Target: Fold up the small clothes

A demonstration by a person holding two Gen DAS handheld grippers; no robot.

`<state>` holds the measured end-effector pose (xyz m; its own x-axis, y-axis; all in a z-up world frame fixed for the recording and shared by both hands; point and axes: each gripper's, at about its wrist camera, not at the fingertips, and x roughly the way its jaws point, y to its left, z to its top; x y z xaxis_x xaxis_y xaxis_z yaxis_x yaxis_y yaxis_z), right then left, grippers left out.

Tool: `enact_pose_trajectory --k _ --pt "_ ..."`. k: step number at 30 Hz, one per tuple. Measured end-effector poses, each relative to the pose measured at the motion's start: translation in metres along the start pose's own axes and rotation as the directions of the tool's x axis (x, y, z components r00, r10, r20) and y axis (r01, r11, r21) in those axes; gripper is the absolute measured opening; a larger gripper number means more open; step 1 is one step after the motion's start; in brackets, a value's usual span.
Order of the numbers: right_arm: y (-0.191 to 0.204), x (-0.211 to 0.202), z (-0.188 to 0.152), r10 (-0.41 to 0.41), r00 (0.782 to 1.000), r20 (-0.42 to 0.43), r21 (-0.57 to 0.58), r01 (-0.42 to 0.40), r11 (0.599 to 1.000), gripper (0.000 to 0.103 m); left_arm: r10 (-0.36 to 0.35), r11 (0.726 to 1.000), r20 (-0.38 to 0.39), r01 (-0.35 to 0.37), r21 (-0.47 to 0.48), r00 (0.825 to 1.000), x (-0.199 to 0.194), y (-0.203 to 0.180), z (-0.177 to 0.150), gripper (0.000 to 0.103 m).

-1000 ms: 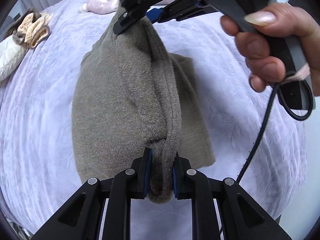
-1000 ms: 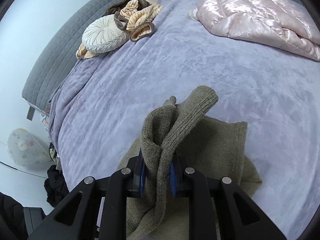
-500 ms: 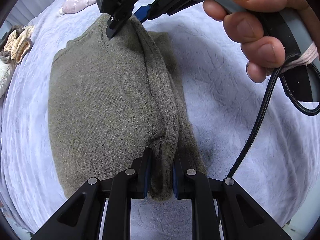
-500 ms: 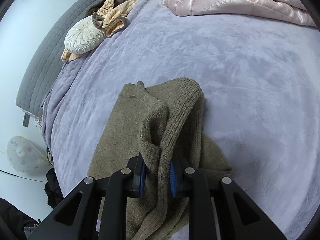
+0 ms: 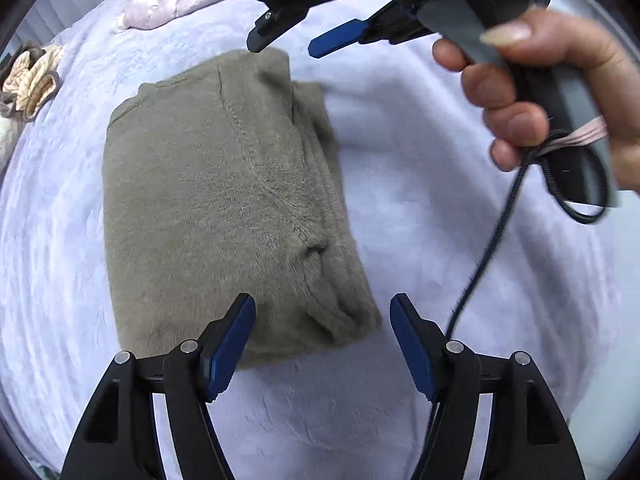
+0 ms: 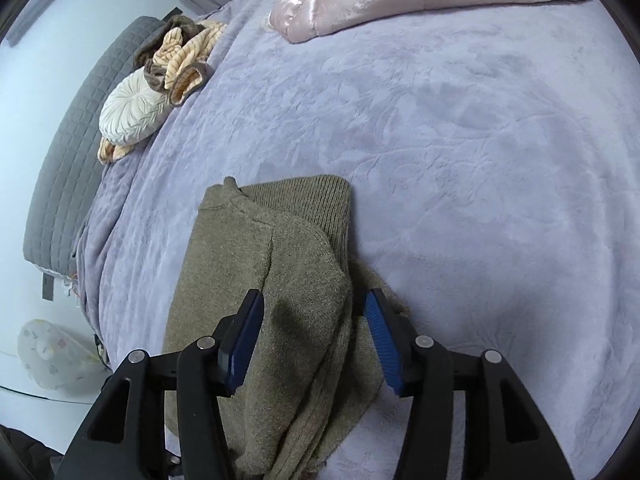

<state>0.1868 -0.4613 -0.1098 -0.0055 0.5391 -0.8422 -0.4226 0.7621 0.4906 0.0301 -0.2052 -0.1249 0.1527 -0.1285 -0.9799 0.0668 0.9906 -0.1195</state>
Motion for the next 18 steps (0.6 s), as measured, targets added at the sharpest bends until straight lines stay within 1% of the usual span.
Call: enact_pose_trajectory --k 1,2,4,6,7,8,9,10,11,12,13,14,16,17,18 --pt "0.004 -0.008 -0.001 -0.010 1.000 0.018 -0.015 0.010 1.000 0.058 -0.028 1.000 0.022 0.028 -0.011 0.999 -0.009 0.005 -0.005 0.071" --pt "0.009 -0.016 -0.002 0.000 0.999 0.034 -0.035 0.001 0.999 0.058 -0.046 0.999 0.049 0.047 -0.027 0.998 -0.017 0.012 -0.009 0.071" --pt "0.021 -0.024 -0.003 0.052 0.998 0.047 -0.067 -0.049 0.997 0.058 -0.069 0.995 0.089 0.075 -0.065 0.994 -0.023 0.029 -0.011 0.071" --pt "0.036 -0.019 -0.003 0.141 0.990 0.015 -0.089 -0.139 0.986 0.058 -0.089 0.988 0.098 0.100 -0.115 0.991 -0.018 0.049 -0.006 0.071" --pt "0.041 -0.014 -0.003 0.181 0.983 -0.008 -0.084 -0.181 0.980 0.061 -0.095 0.984 0.099 0.108 -0.141 0.991 -0.011 0.060 -0.005 0.071" --pt "0.046 -0.005 -0.003 0.217 0.975 -0.036 -0.072 -0.219 0.973 0.063 -0.090 0.981 0.088 0.103 -0.165 0.992 -0.003 0.072 -0.004 0.071" --pt "0.049 0.004 -0.004 0.227 0.972 -0.054 -0.062 -0.231 0.971 0.064 -0.090 0.977 0.064 0.100 -0.189 0.994 0.006 0.084 -0.004 0.071" --pt "0.050 0.013 -0.006 0.220 0.973 -0.073 -0.052 -0.224 0.973 0.064 -0.101 0.973 0.047 0.108 -0.205 0.994 0.011 0.093 -0.006 0.071" --pt "0.048 0.023 -0.009 0.189 0.977 -0.095 -0.045 -0.194 0.980 0.064 -0.133 0.965 0.049 0.140 -0.220 0.990 0.010 0.102 -0.008 0.070" --pt "0.044 0.031 -0.012 0.118 0.987 -0.107 -0.046 -0.123 0.991 0.063 -0.174 0.954 0.069 0.185 -0.235 0.982 0.004 0.111 -0.011 0.070" --pt "0.035 0.038 -0.015 0.009 0.993 -0.119 -0.044 -0.015 0.999 0.059 -0.199 0.944 0.096 0.217 -0.249 0.975 -0.008 0.119 -0.016 0.070" --pt "0.023 0.042 -0.018 -0.033 0.991 -0.131 -0.015 0.032 0.999 0.053 -0.195 0.940 0.124 0.221 -0.259 0.973 -0.020 0.128 -0.023 0.070" --pt "0.010 0.030 -0.027 -0.020 0.995 -0.099 0.055 0.025 0.998 0.053 -0.170 0.944 0.156 0.206 -0.256 0.973 -0.037 0.142 -0.042 0.071" --pt "0.010 0.020 -0.030 -0.035 0.996 -0.078 0.060 0.040 0.997 0.056 -0.143 0.952 0.147 0.177 -0.250 0.979 -0.039 0.147 -0.052 0.071" --pt "0.014 0.010 -0.035 -0.062 0.997 -0.055 0.047 0.064 0.997 0.058 -0.097 0.962 0.119 0.124 -0.243 0.988 -0.038 0.151 -0.063 0.071"
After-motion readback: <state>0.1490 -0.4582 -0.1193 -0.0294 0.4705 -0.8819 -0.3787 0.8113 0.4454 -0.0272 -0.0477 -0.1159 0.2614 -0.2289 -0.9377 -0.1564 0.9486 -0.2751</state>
